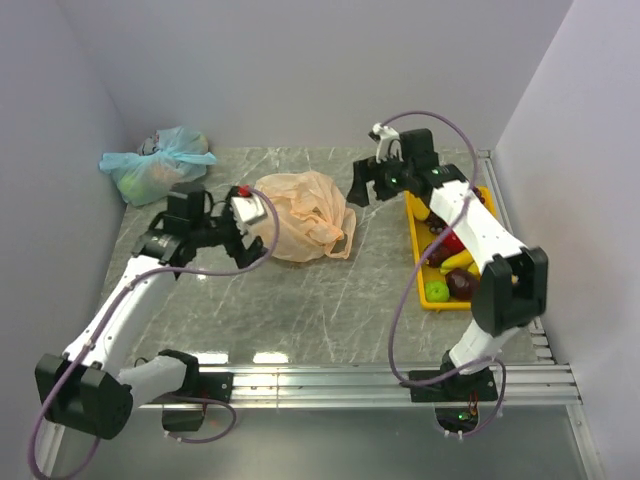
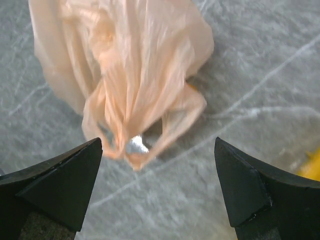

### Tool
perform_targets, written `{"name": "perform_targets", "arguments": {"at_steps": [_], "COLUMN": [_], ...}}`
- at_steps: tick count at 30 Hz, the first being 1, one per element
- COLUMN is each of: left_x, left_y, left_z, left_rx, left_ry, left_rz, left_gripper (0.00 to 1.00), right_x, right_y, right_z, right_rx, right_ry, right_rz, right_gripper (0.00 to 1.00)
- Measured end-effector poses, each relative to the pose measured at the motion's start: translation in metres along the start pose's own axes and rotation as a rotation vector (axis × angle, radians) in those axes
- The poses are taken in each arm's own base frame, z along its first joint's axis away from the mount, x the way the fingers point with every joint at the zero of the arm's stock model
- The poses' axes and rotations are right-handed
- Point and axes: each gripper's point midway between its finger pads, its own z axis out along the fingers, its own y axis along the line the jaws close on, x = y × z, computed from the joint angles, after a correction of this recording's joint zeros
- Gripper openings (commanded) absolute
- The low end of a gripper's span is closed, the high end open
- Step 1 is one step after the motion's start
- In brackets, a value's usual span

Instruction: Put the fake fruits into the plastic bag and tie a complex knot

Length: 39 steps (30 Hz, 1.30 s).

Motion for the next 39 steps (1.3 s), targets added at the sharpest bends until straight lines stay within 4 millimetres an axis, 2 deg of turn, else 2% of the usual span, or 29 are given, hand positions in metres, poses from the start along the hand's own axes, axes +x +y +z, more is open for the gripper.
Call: {"name": "perform_targets", "arguments": {"at_steps": [2,6,11,15,17,18,20,21,23,24,25,26,29,32,36,39], "left_x": [-0.001,-0.007,0.000,0.012,0.016,0.016,0.015,0.014,0.012,0.009,0.009,0.008,0.018,0.040,0.083,0.121], "left_y": [-0.016,-0.034,-0.040,-0.031,-0.023,-0.020,-0.014,-0.011,-0.010,-0.010,-0.011,-0.013,-0.023,-0.025,-0.023,-0.037], "left_z": [0.021,0.065,0.119,0.161,0.179,0.185,0.197,0.201,0.207,0.208,0.206,0.202,0.173,0.126,0.047,0.013], "left_rx": [0.075,0.176,0.239,0.261,0.257,0.254,0.249,0.251,0.276,0.293,0.313,0.337,0.414,0.456,0.464,0.512], "left_ry": [-0.021,-0.066,-0.084,-0.068,-0.062,-0.061,-0.063,-0.061,-0.044,-0.032,-0.014,0.000,0.054,0.125,0.240,0.332], "left_rz": [0.087,0.228,0.331,0.366,0.382,0.389,0.413,0.428,0.455,0.470,0.478,0.492,0.498,0.483,0.461,0.448], "left_gripper": [0.98,0.98,0.97,0.93,0.88,0.73,0.54,0.35,0.18,0.08,0.06,0.03,0.00,0.00,0.00,0.00], "right_x": [-0.006,-0.012,-0.014,-0.007,0.000,0.003,0.010,0.012,0.017,0.019,0.020,0.022,0.021,0.019,0.021,0.039], "right_y": [-0.002,-0.003,-0.009,-0.009,-0.009,-0.008,-0.007,-0.007,-0.007,-0.007,-0.009,-0.009,-0.015,-0.035,-0.069,-0.082], "right_z": [0.018,0.052,0.084,0.106,0.113,0.115,0.121,0.123,0.128,0.128,0.128,0.127,0.124,0.116,0.091,0.068], "right_rx": [-0.016,-0.046,-0.071,-0.109,-0.125,-0.131,-0.147,-0.154,-0.161,-0.164,-0.164,-0.164,-0.162,-0.137,-0.100,-0.083], "right_ry": [0.012,0.040,0.063,0.097,0.118,0.128,0.149,0.156,0.171,0.178,0.183,0.190,0.189,0.172,0.146,0.168], "right_rz": [0.013,0.052,0.091,0.135,0.157,0.166,0.186,0.196,0.211,0.221,0.223,0.234,0.255,0.284,0.342,0.365], "right_gripper": [1.00,1.00,1.00,1.00,1.00,0.98,0.79,0.62,0.41,0.17,0.04,0.00,0.00,0.00,0.00,0.00]}}
